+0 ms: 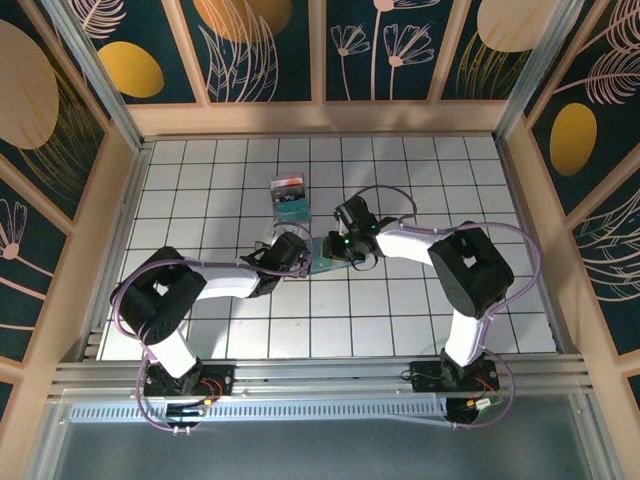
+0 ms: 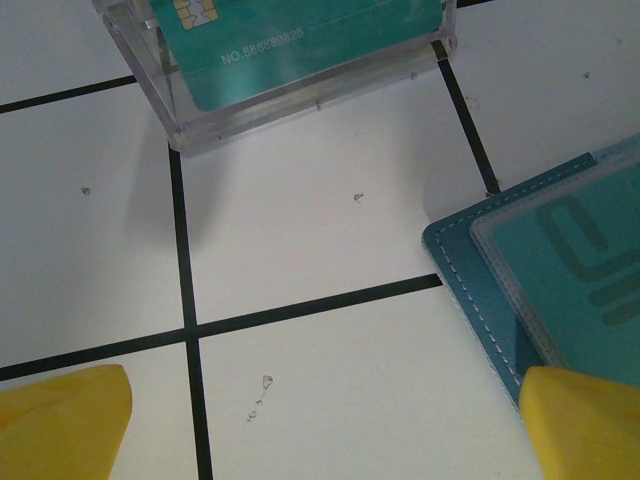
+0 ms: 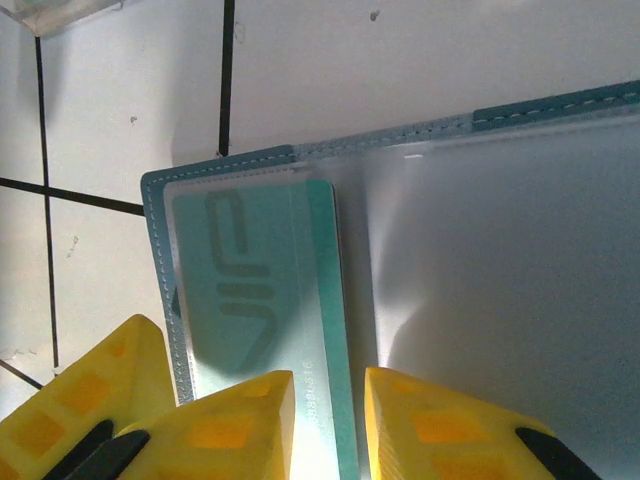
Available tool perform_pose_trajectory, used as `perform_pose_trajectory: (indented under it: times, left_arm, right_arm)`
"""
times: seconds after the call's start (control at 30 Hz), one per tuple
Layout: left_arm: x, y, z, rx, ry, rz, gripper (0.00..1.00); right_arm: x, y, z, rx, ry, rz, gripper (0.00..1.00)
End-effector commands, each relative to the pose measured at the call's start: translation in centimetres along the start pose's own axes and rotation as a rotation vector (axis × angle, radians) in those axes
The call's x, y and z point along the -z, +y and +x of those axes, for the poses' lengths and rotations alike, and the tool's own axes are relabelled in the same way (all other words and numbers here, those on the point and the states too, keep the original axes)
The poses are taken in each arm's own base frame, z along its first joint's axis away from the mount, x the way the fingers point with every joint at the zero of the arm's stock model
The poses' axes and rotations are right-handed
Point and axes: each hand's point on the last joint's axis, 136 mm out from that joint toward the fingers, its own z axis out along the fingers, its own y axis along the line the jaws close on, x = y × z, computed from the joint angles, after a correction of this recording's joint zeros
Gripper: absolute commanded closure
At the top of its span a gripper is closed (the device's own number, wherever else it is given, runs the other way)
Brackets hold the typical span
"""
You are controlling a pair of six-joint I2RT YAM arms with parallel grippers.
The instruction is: Take the credit cards out of the card holder
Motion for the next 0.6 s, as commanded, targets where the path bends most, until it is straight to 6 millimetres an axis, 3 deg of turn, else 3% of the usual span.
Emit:
perform_pose_trajectory:
  times: [0.0,0.53,0.57]
  left_arm:
    - [-0.2,0.2,0.2,0.008,0.002,-0.020,0.01]
    - [-0.2,0.6,0.7,-0.001,0.023,-0.037,0.01]
    - [-0.6,0.7,1.4,-0.011,0.041,-0.046,0.01]
  right_arm:
    - [-0.4,-0.1,-0.2,-0.013,0.007,0.012,0.74]
    - [-1.1,0.3,0.6,-0.037,0.035,-0.076,0.72]
    - [-1.1,0.3,0.6,-0.037,0.033,-0.076,0.71]
